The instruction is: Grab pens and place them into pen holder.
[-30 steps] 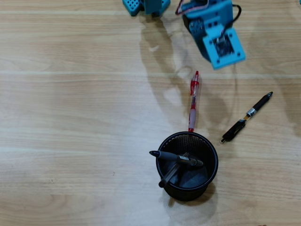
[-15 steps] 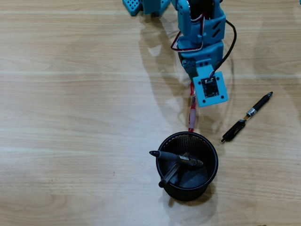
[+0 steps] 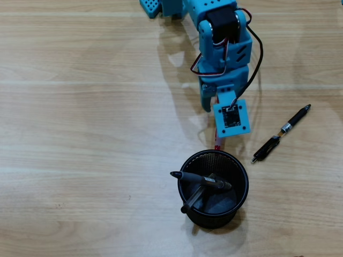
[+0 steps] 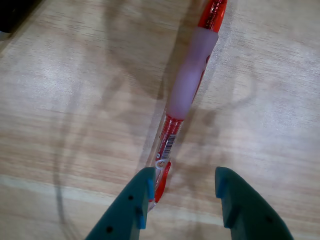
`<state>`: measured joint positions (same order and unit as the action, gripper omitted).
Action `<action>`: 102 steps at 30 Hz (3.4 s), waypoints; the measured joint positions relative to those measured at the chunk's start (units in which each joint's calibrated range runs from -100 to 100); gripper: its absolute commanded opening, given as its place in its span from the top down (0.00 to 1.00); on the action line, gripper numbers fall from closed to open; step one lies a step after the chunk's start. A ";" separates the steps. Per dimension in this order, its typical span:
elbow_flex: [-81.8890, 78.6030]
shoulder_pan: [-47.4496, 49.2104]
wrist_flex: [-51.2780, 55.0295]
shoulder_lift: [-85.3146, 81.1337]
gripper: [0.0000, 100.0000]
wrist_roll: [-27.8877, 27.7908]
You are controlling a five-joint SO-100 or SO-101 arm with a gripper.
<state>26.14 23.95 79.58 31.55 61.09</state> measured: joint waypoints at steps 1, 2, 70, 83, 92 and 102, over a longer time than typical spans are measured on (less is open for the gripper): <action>0.44 -0.09 0.00 0.68 0.86 0.00; 0.71 -0.09 -0.09 1.36 0.86 0.00; 2.84 -0.63 -38.67 -19.93 0.98 0.10; 0.53 -5.05 -49.22 -13.74 0.98 -0.47; 0.53 -12.45 -59.26 -5.43 0.98 -3.53; 0.27 -11.73 -74.48 4.75 0.98 -3.79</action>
<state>26.41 12.22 5.10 36.30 57.30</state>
